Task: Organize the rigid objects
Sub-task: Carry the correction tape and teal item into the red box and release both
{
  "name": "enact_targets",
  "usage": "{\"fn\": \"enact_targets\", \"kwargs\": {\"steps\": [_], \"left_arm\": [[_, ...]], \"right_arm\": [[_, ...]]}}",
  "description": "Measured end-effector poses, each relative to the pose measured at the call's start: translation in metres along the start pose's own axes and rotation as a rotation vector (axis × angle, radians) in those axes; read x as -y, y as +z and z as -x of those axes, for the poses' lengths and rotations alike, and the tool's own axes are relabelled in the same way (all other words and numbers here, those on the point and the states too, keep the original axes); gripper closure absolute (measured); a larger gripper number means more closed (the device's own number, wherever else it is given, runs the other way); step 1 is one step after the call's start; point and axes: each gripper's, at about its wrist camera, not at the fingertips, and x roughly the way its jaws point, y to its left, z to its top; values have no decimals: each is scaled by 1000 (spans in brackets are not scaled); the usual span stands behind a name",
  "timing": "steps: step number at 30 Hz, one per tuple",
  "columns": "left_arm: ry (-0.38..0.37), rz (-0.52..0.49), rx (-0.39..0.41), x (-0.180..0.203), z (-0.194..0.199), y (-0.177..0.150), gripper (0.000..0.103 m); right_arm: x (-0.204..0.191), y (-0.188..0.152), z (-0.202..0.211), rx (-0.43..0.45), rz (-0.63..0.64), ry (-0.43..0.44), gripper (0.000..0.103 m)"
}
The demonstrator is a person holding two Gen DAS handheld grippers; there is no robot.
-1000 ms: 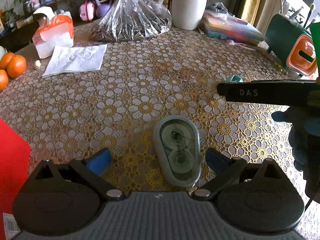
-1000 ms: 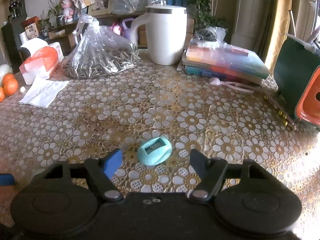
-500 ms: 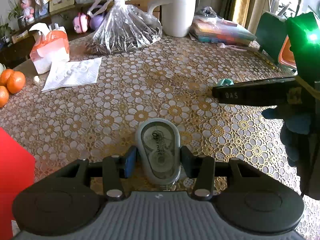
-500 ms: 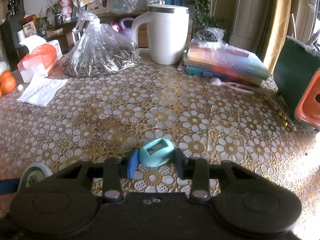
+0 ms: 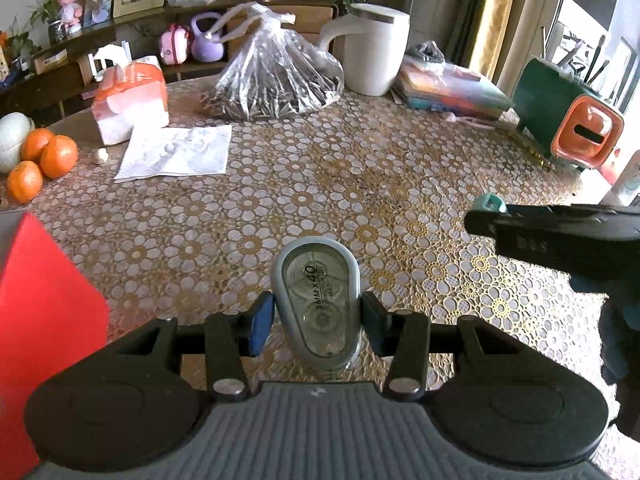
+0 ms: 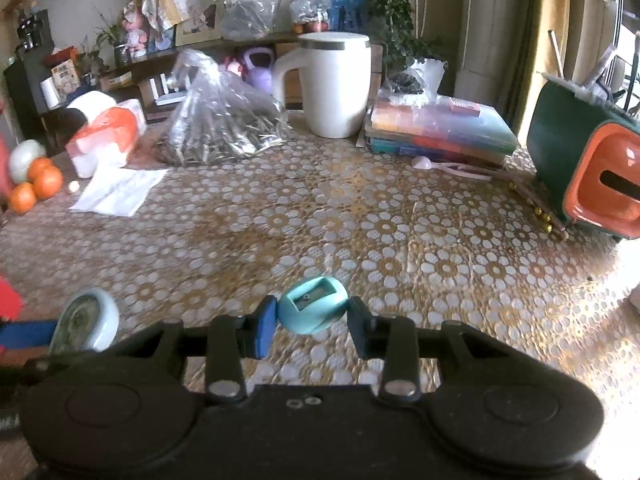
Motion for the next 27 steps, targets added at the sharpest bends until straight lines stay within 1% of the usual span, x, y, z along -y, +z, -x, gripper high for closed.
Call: {"fn": "enact_targets", "kwargs": {"steps": [4,7,10,16,22,27], "left_arm": [[-13,11,13,-9,22,-1,56],[-8,12,16,-15,39,-2,56],[-11,24,17,-22,57,-4,56],[0,30,44,-40,99,-9,56],[10,51,68,-67,139,-17,56],[20,59,93,-90,168,-24,56]], "right_arm": [[-11,-3,30,21,20,19,66],[-21,-6,53,36,23,46,66],[-34,-8,75,55,36,71,66],[-67,-10,116,96,65,115,66],[-101,-14,150,134,104,143,66],[-131,-19,170,150,132,170,66]]}}
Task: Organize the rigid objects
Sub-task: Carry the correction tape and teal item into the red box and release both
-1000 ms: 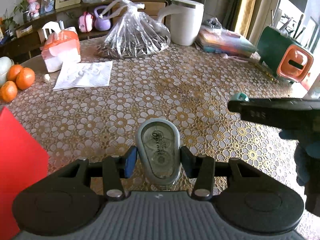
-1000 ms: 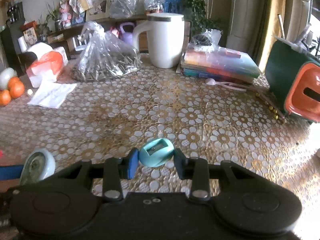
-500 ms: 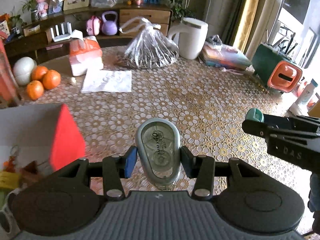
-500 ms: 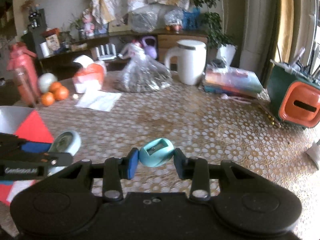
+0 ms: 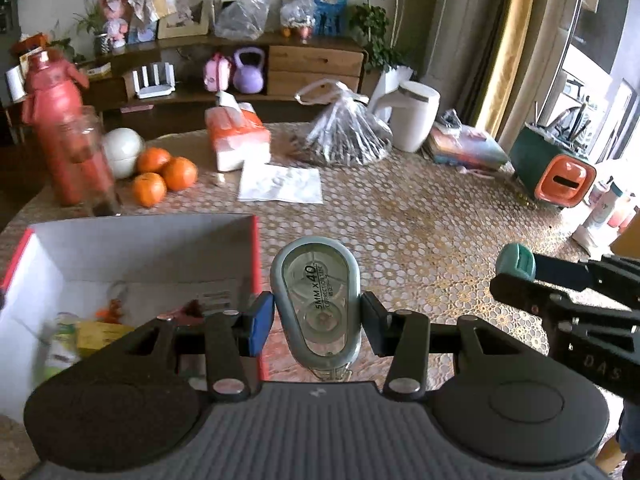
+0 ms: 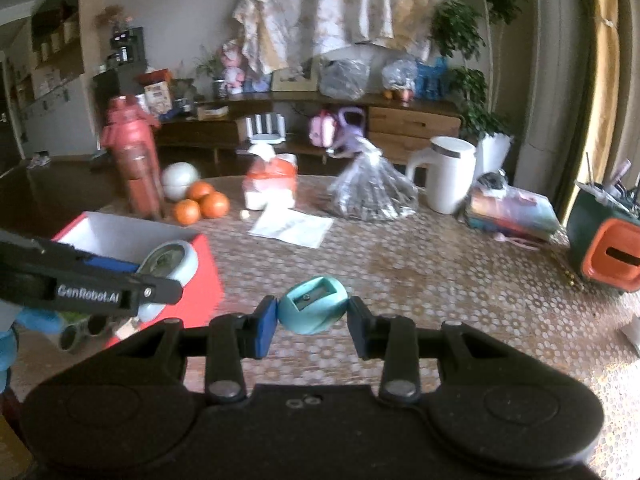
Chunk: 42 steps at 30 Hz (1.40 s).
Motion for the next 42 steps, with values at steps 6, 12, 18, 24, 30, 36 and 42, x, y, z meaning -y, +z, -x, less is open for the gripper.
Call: {"fn": "enact_targets", "kwargs": {"steps": [6,12,18,24,30,36,42], "left_arm": [[6,18,22,-34,30,-7,56],[35,46,48,-72,51,-15,56],[78,74,57,-113,62,-19,56],[127,92,68,-150,66,-18,56],[167,120,43,-185,52,-14,56],[211,135,13,-204,27,-16,56],[221,113,-27,-210,0,-12,56]], "right_arm": [[-45,1,12,6,38,38,66],[-85,3,9,3,69,71,66],[-119,7,-4,-10,95,100,66],[-143,9,-22,-32,112,113,66],[-167,6,-46,-78,128,132,66],[-187,2,-71,-117,135,147,66],[-199,-3,-95,-154,140,140,66]]}}
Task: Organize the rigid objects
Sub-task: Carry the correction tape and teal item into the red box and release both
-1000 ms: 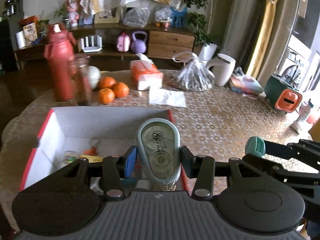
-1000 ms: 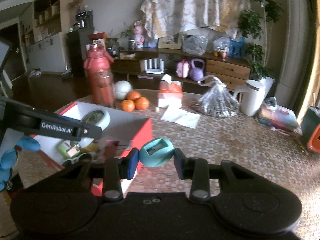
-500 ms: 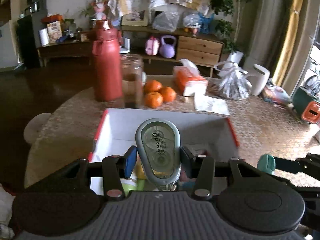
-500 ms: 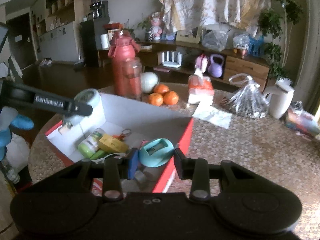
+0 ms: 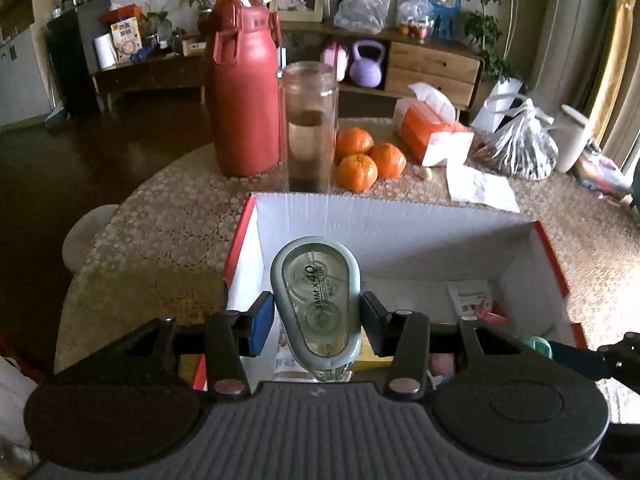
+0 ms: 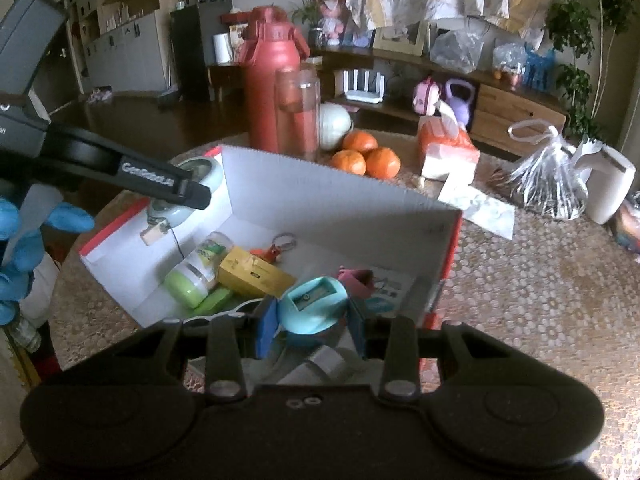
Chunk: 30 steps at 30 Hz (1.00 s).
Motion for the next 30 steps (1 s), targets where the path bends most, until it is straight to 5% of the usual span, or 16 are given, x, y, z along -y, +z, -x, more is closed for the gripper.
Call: {"fn": "enact_targets", "kwargs": {"steps": [16,26,30], "left_arm": [[-3,-41,-142,5,-59,-4,56],[-9,-29,-152,5,-60,-7,56],[-19,-15,-159,3,-58,-10,55]], "right_arm": [[-4,-8,-28,-51,21,-3,65],[-6,-11,-27,-48,27,2,64],[-6,-11,-22,-39,22,-6,51]]}}
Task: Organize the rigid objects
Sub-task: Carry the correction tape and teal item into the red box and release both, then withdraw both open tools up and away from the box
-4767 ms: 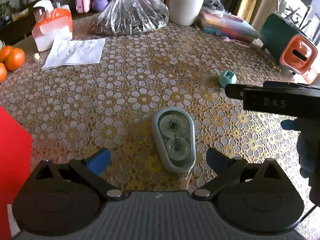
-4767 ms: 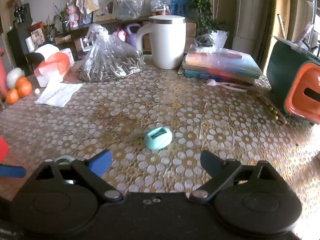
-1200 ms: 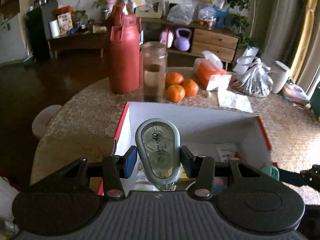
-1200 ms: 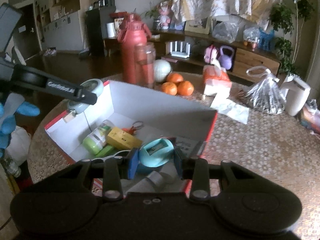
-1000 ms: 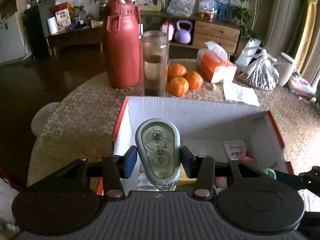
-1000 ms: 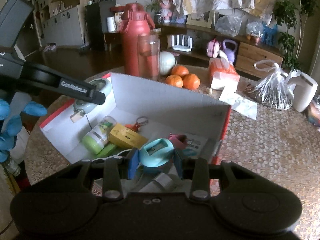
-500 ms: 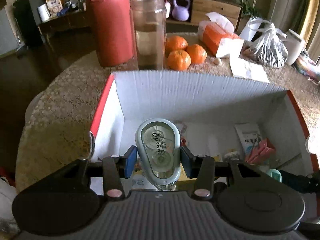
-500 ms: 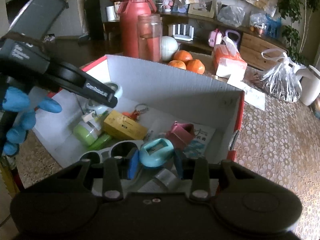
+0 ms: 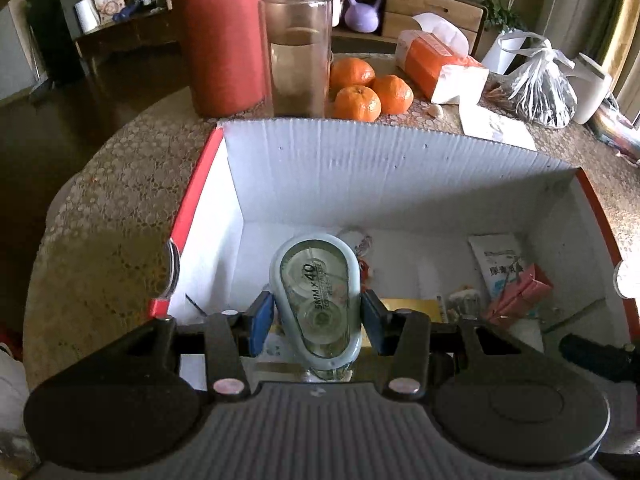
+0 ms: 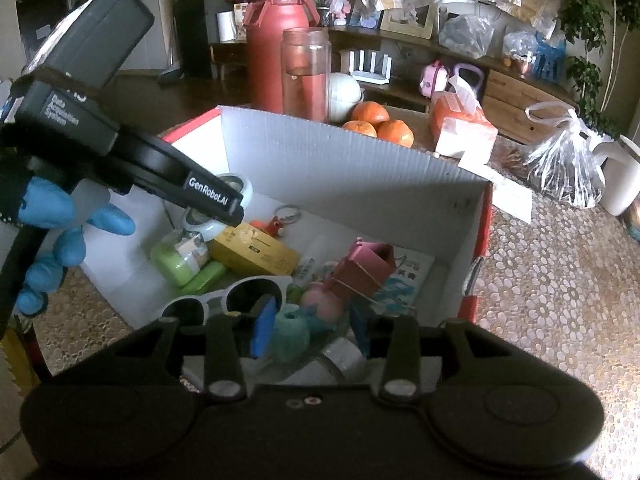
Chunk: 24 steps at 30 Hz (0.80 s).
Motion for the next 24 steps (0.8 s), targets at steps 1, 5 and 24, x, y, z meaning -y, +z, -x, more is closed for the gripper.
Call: {"fn": "enact_targets", "kwargs": {"steps": [1,5,24], "left_arm": [[-8,7,0,-1,1,-1,52],[-21,19,5,-1,8,-7,42],[-18,-38,172,22,89,-35,34]], "right_arm": [[0,-1,2,3,-4,-1,48],[3,-5,11,13,-14,-12,47],[10,-9,65,107,-86,22,34]]}}
